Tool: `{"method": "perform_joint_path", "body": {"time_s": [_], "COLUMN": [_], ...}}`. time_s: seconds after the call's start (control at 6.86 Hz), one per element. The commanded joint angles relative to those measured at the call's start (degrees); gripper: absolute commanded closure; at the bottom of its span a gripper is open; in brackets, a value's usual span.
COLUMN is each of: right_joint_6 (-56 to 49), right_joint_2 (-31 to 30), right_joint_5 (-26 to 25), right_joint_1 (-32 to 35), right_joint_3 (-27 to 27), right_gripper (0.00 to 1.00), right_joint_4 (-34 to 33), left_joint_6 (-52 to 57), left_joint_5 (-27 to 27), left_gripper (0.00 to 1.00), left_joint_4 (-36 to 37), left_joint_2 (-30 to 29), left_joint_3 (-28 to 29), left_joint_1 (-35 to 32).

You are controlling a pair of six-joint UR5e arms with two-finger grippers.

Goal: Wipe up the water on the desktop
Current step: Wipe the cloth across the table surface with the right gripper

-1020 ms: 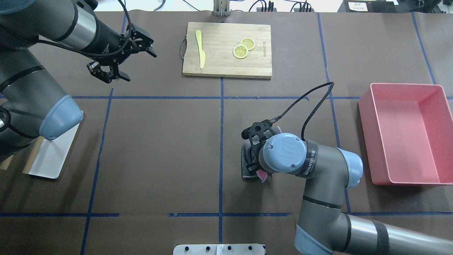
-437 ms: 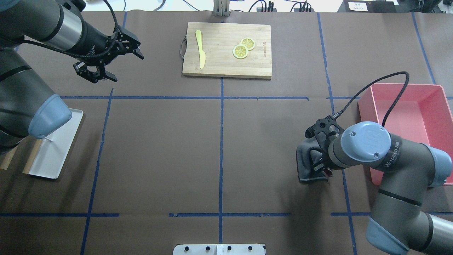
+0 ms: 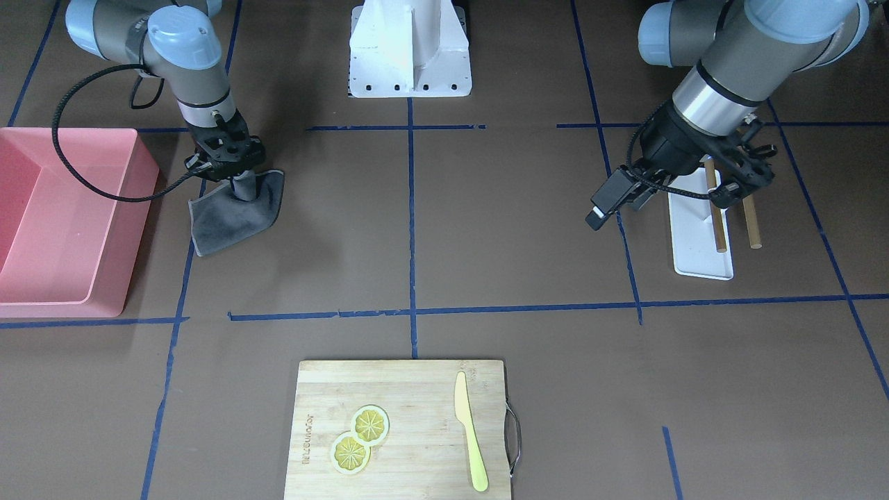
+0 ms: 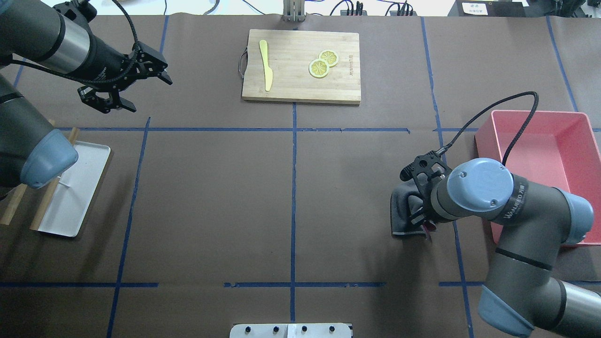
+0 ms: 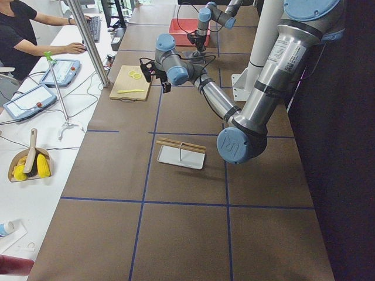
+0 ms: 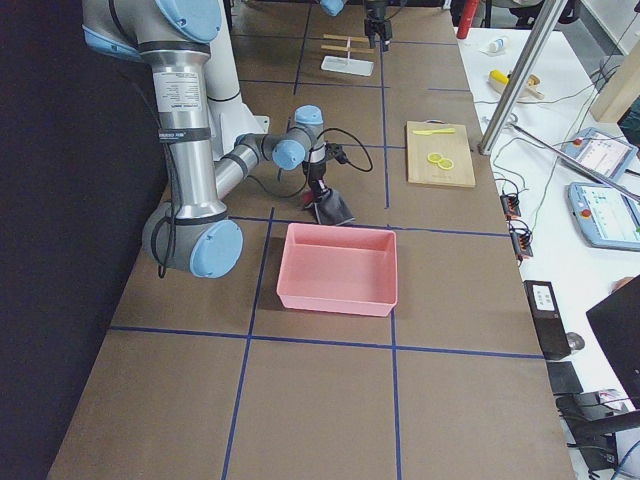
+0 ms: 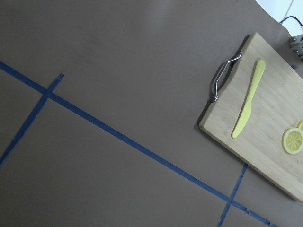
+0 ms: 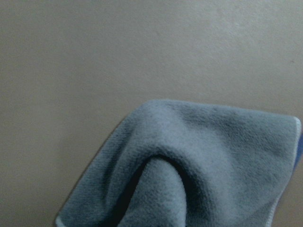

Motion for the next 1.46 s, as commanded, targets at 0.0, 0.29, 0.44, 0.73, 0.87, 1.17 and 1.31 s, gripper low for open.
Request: {"method": "perform_joint_path", "body": {"time_s": [0.0,0.29,0.44,0.73,0.87,1.17,1.31], "right_joint_6": [8.04,15.6,17.73,16.79,12.52,4.43,2.47], "right_joint_2": [10.85,20.08,24.83,21.04,15.09,4.71,0.83], "right_joint_5": [0.28,0.2,0.2,1.94,4.22,5.38,5.38], "right_joint_1": [-3.38,-5.5,-5.85,-5.6,-3.24,0.81,1.87], "right_joint_3": [-6.17,-12.32,-16.71,-14.75,-9.42,-3.76,-1.05], "right_gripper": [1.0,1.0,1.0,1.0,1.0,1.0,1.0], "right_joint_4": [-0.21,0.31,0.4,0.67,0.58,0.67,0.67], "left_joint_6": [12.67,30.41,38.15,52.41,53.17,53.17,53.26], "left_joint_5": [-0.07,-0.16,-0.16,-2.52,-2.53,-2.53,-2.62], "left_gripper": [0.01,0.01,0.01,0.0,0.0,0.0,0.0], "left_joint_4": [0.12,0.12,0.12,0.12,0.12,0.12,0.12], "left_joint_2": [6.01,16.28,20.59,25.98,26.52,26.7,27.22], "left_joint_3": [-1.6,-4.93,-5.56,-4.95,-4.86,-4.77,-4.77], "left_joint_1": [-3.12,-8.3,-10.94,-16.3,-16.76,-17.29,-17.55]}}
